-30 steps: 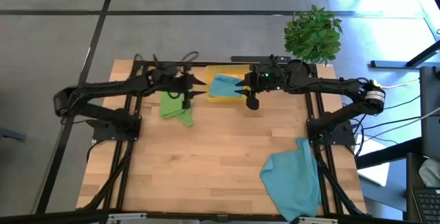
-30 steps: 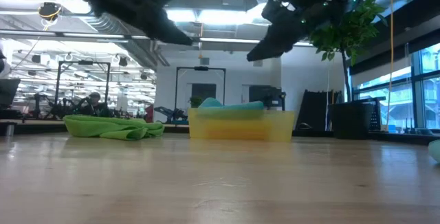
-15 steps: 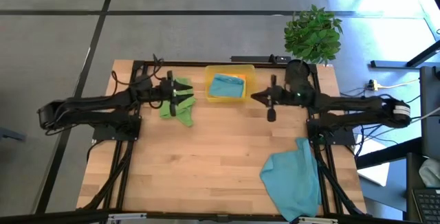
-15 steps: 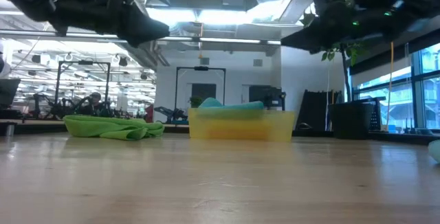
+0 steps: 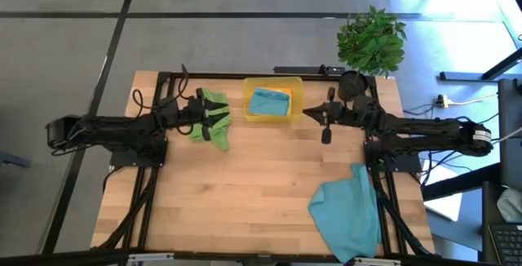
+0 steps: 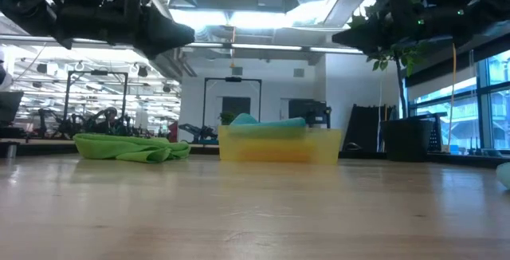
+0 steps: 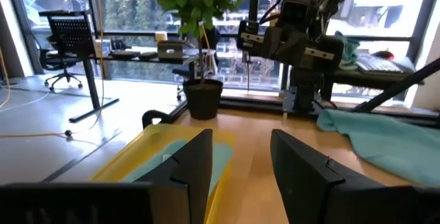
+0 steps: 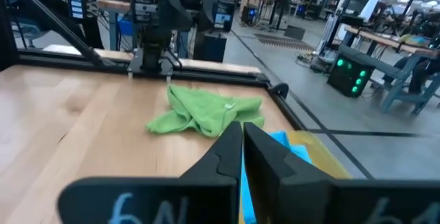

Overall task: Fold microfiber towels
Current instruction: Fold the green microfiber cloth

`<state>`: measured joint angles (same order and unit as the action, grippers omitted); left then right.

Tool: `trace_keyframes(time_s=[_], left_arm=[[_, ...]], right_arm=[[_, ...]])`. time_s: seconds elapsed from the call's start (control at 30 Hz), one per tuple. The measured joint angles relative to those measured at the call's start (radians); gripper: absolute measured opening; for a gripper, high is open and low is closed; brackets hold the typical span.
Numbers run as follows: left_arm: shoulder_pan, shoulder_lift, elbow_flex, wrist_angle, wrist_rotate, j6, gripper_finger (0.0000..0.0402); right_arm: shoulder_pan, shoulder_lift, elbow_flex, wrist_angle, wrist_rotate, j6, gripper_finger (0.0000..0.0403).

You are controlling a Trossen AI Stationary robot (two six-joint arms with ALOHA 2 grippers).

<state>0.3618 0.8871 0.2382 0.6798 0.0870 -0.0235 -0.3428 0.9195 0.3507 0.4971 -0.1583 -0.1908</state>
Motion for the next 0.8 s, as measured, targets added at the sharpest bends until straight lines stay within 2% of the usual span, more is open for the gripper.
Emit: trace_keyframes(time_s=[0.6, 0.8], left_arm=[[-0.109, 0.0, 0.0, 0.077, -0.001, 0.001, 0.0137], [-0.132, 0.005, 0.0, 0.022, -0.001, 0.033, 0.0137]], right_arm=[[0.001, -0.033, 0.026, 0.046, 0.008, 0.007, 0.0017], [0.002, -0.068, 0.026, 0.077, 0.008, 0.007, 0.0017]])
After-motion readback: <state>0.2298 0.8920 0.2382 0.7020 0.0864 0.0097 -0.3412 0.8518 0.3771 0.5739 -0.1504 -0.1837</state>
